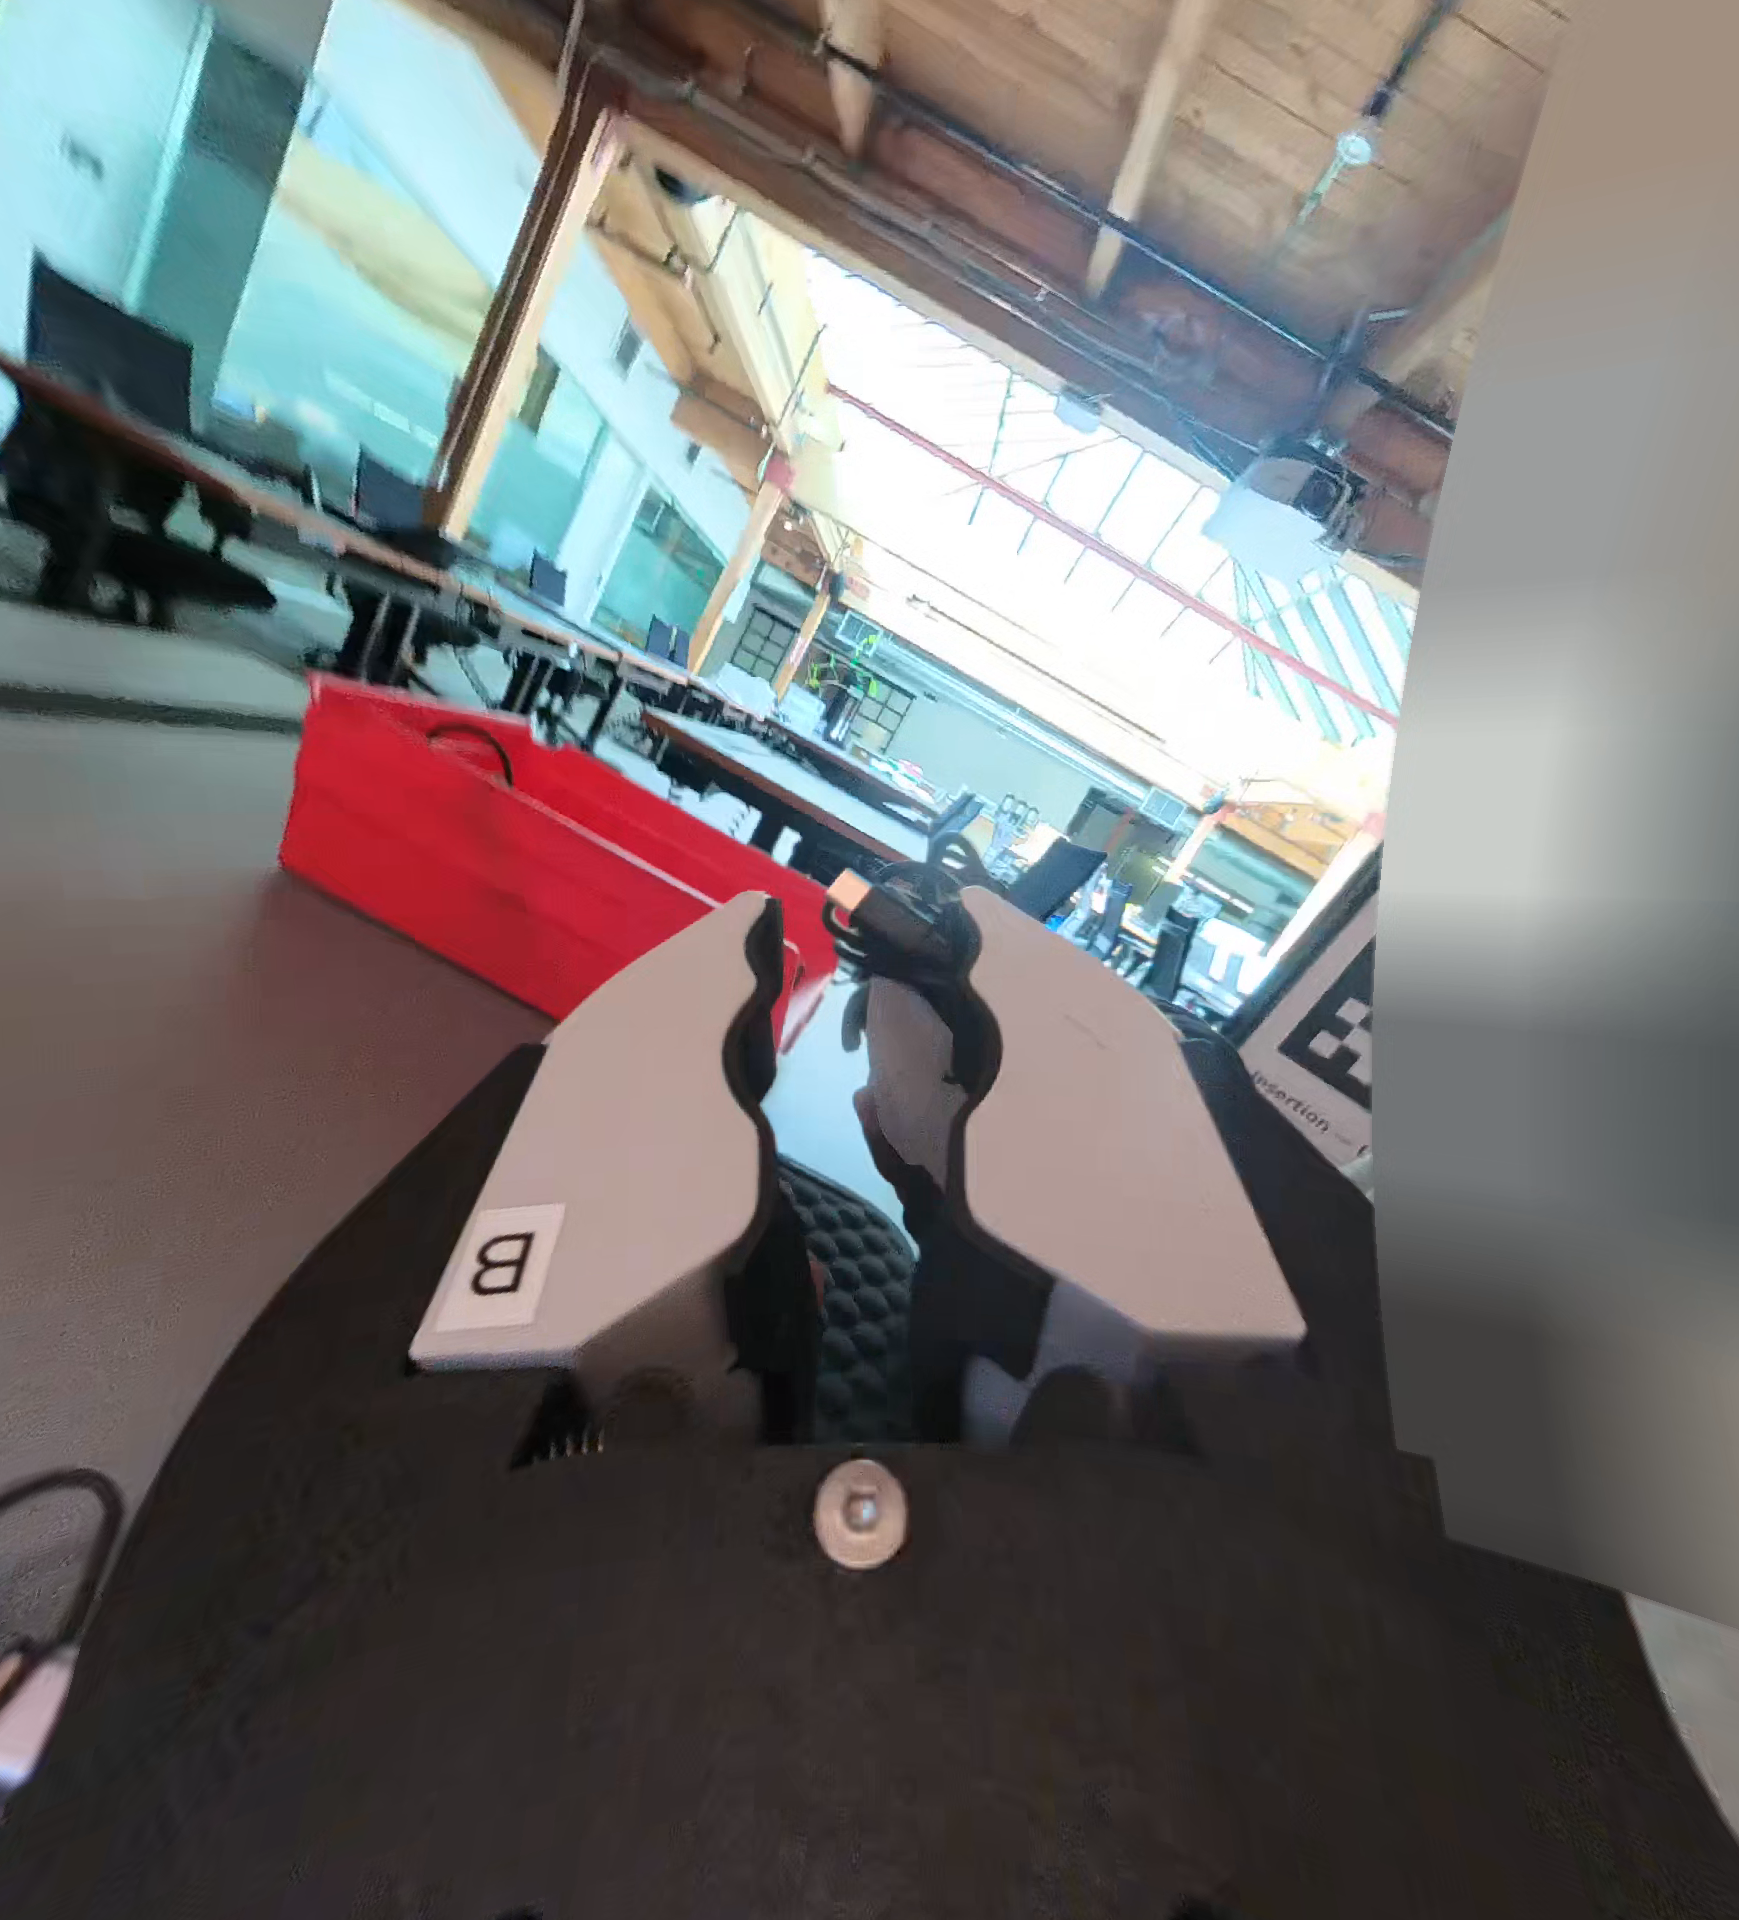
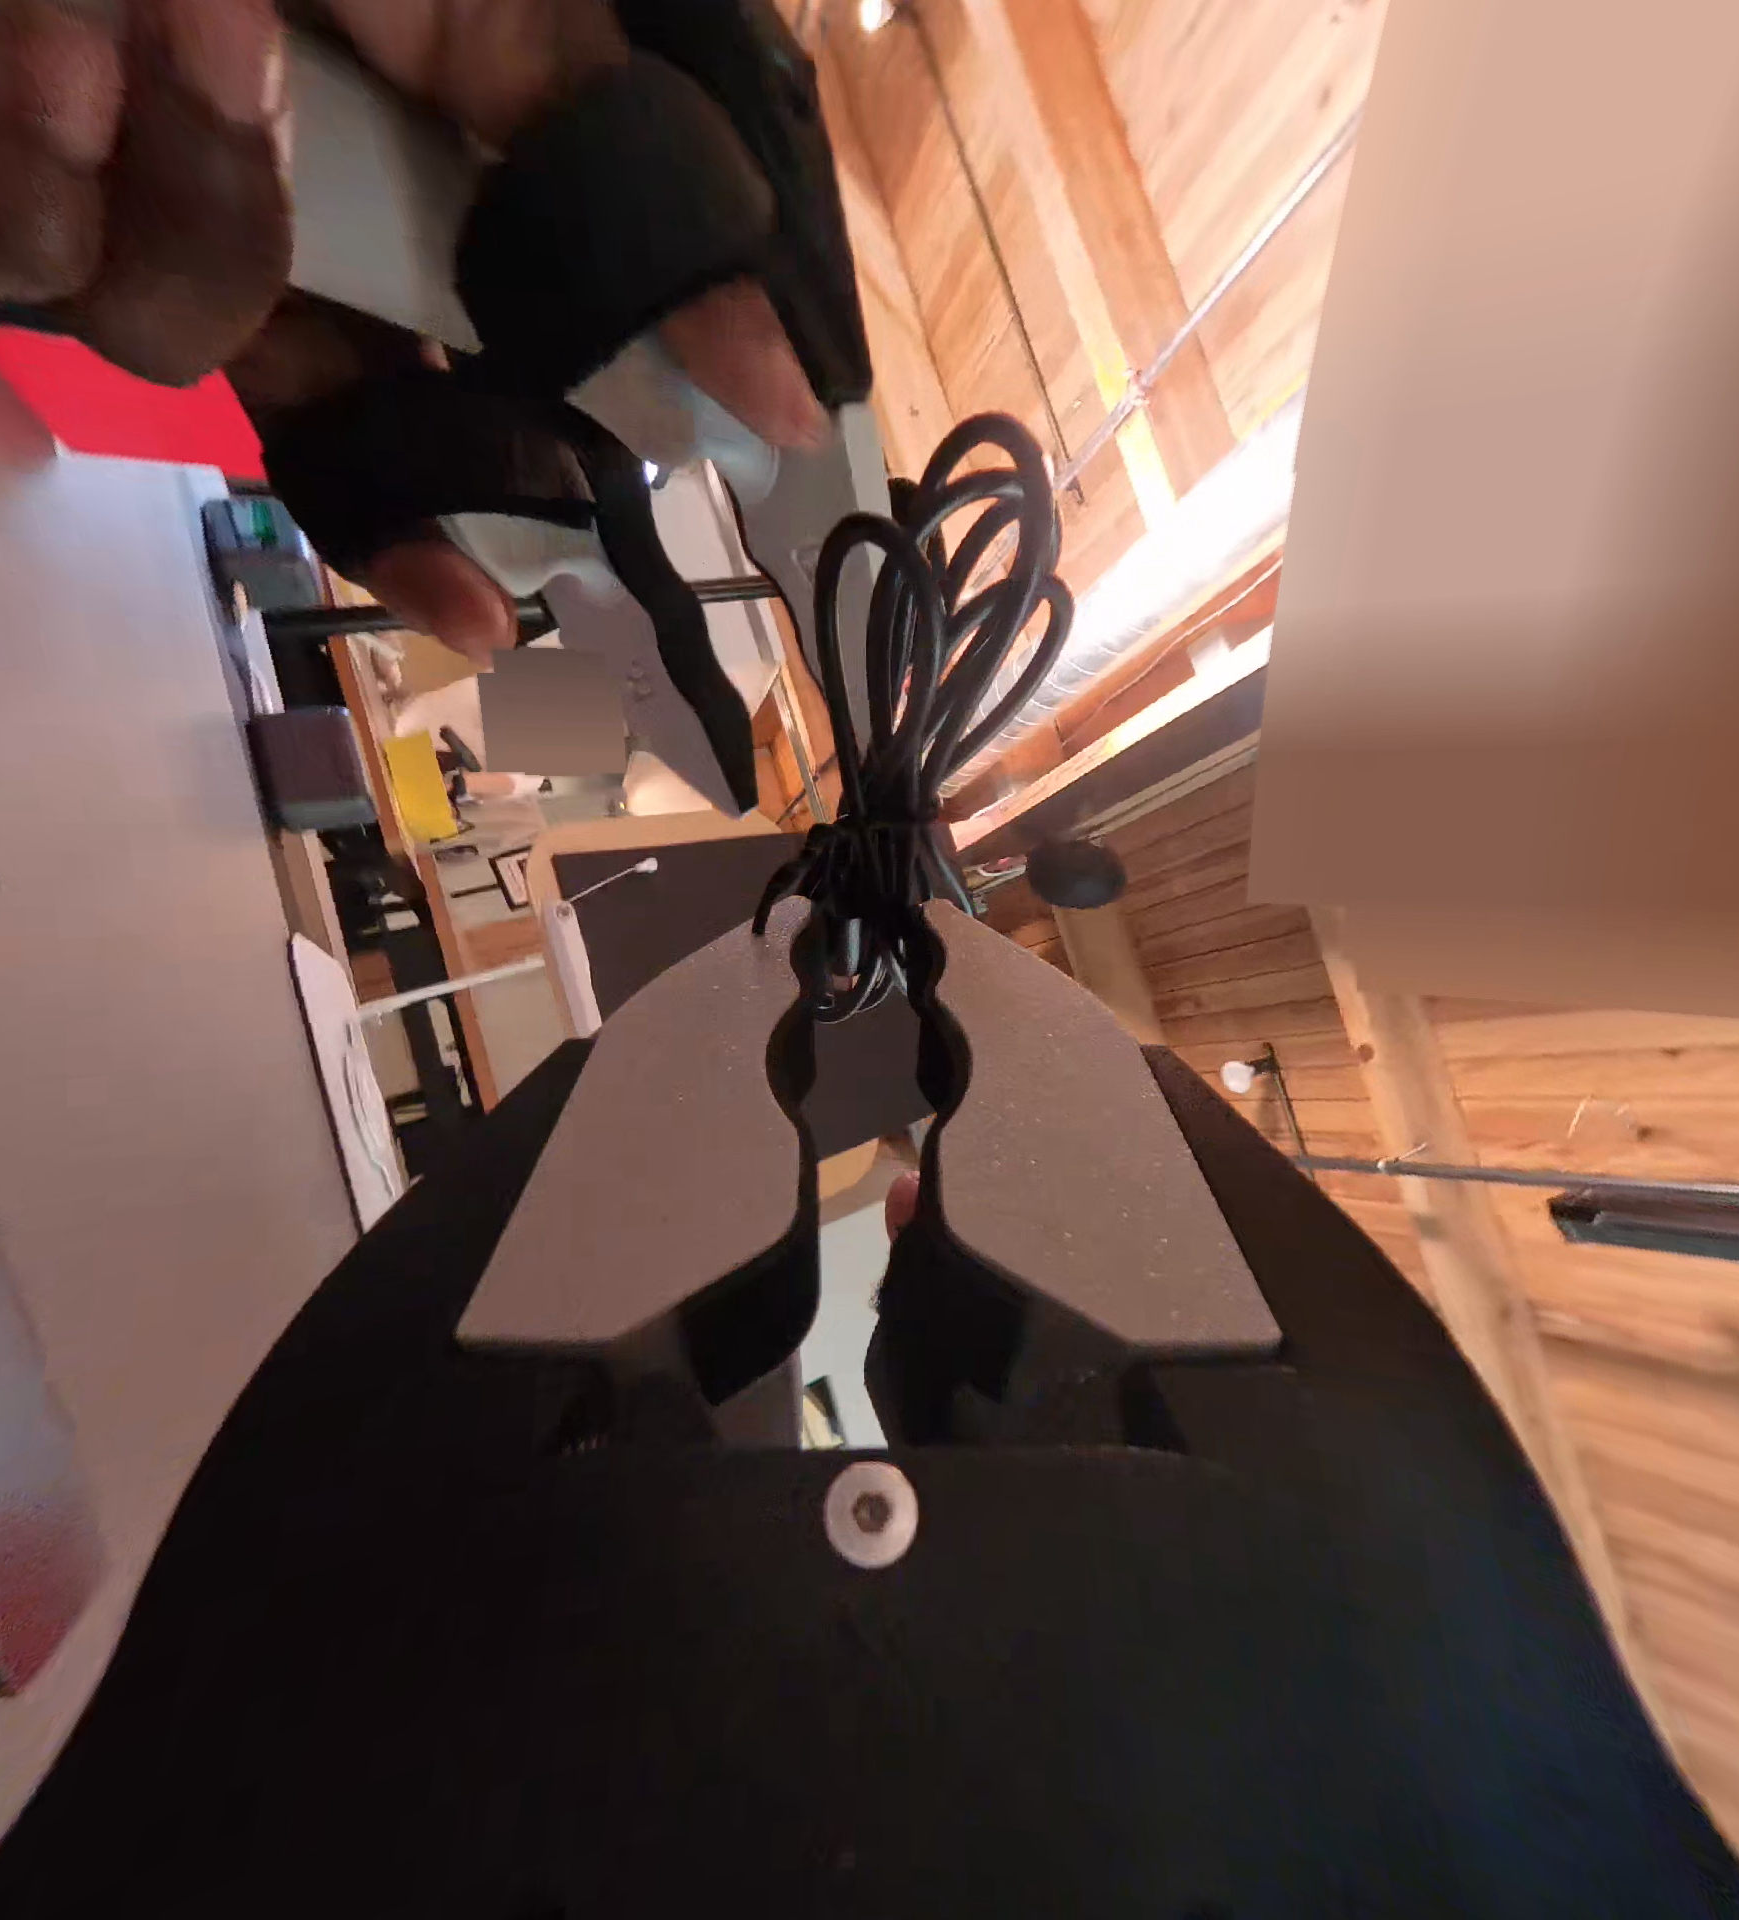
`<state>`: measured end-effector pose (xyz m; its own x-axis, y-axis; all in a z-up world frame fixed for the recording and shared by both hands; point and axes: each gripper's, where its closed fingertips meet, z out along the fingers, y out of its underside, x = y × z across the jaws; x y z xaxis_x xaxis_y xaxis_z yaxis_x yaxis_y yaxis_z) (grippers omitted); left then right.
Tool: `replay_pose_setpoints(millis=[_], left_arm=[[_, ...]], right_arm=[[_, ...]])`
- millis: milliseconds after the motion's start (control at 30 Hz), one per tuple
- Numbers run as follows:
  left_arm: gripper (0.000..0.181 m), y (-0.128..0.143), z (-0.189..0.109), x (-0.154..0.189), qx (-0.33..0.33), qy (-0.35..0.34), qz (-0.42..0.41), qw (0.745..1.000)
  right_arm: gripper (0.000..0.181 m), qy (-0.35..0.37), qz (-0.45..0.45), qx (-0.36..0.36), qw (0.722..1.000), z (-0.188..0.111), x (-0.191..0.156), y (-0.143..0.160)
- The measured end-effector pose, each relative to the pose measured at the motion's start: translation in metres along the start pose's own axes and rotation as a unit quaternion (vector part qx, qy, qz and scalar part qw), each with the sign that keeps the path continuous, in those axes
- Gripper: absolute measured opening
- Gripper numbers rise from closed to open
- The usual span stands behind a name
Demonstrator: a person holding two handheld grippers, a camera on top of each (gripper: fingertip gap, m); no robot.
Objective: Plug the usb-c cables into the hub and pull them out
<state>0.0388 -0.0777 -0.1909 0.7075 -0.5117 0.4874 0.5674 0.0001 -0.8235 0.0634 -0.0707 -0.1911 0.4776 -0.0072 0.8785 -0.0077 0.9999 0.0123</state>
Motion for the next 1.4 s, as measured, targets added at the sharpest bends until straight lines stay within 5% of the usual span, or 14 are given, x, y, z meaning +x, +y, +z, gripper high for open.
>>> replay_pose_setpoints(millis=[167, 367, 533, 600, 733, 767, 833, 1000, 1167, 1400], left_arm=[[0.03, 0.025, 0.017, -0.005, -0.06, 0.006, -0.059, 0.996], [0.01, 0.027, 0.016, -0.002, -0.068, 0.029, -0.044, 0.996], [0.007, 0.008, 0.002, -0.006, -0.061, -0.022, 0.151, 0.986], [0.007, 0.006, -0.009, -0.009, -0.11, -0.058, 0.252, 0.96], [0.007, 0.037, -0.033, -0.002, -0.288, -0.03, 0.337, 0.896], [0.007, 0.047, -0.038, -0.001, -0.327, -0.02, 0.34, 0.882], [0.007, 0.065, -0.046, 0.0, -0.382, -0.005, 0.346, 0.857], [0.007, 0.087, -0.044, 0.014, -0.406, 0.059, 0.322, 0.854], [0.008, 0.098, -0.041, 0.019, -0.409, 0.098, 0.285, 0.862], [0.007, 0.092, -0.034, 0.02, -0.373, 0.096, 0.273, 0.882]], right_arm=[[0.014, -0.014, -0.052, -0.004, 0.999, 0.0, -0.009, 0.001], [0.014, -0.026, -0.07, -0.006, 0.997, 0.0, -0.018, 0.003], [0.027, -0.131, 0.163, 0.0, 0.978, -0.002, -0.035, 0.016], [0.036, -0.206, 0.322, 0.001, 0.924, -0.008, -0.041, 0.026], [0.029, -0.31, 0.631, 0.099, 0.704, -0.023, -0.016, 0.006], [0.026, -0.316, 0.664, 0.121, 0.667, -0.024, -0.008, 0.0], [0.026, -0.335, 0.679, 0.151, 0.636, -0.026, -0.005, -0.015], [0.029, -0.448, 0.622, 0.147, 0.625, -0.04, -0.041, -0.051], [0.01, -0.472, 0.606, 0.167, 0.619, -0.046, -0.047, -0.063], [0.008, -0.435, 0.611, 0.183, 0.636, -0.041, -0.038, -0.057]])
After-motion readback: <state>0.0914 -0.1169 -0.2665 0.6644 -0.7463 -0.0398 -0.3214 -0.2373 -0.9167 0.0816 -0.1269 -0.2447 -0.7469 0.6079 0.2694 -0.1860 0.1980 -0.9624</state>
